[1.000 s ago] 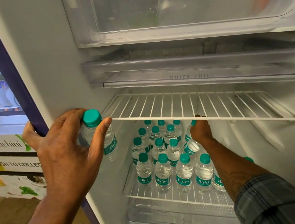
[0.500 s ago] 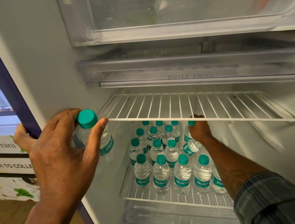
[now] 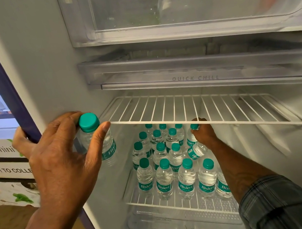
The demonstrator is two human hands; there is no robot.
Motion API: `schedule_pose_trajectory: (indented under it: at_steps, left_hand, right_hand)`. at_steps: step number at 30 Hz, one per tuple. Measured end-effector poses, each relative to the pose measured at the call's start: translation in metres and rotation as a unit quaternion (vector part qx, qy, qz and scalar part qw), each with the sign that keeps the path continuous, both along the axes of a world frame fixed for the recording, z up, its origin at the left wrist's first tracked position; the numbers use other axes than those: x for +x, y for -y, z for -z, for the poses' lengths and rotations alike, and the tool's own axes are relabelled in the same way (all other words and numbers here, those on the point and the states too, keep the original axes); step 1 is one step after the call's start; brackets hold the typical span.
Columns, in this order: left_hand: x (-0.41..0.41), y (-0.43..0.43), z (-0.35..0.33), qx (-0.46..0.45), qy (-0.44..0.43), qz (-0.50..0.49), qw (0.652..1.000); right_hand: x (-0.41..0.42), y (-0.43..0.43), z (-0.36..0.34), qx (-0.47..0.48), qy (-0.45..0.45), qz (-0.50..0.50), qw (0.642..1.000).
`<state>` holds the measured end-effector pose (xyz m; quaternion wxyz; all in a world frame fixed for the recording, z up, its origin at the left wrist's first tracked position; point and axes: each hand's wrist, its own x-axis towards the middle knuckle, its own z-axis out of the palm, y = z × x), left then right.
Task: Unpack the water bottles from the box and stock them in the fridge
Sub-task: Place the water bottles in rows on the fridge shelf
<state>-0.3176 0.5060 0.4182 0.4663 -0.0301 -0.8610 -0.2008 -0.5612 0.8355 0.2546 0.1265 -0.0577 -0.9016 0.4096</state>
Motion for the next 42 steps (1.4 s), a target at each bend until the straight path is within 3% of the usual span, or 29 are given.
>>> schedule_pose_trajectory:
  at_steps: [33, 42]
  left_hand:
    - [-0.002, 0.003, 0.001, -0.001, -0.006, 0.015, 1.0]
    - [-0.001, 0.001, 0.0, 0.0, -0.005, 0.015, 1.0]
  right_hand:
    - [-0.003, 0.0, 0.004, -0.103, 0.047, 0.011, 0.993]
    - [-0.01, 0.009, -0.001, -0.14, 0.066, 0.113, 0.981]
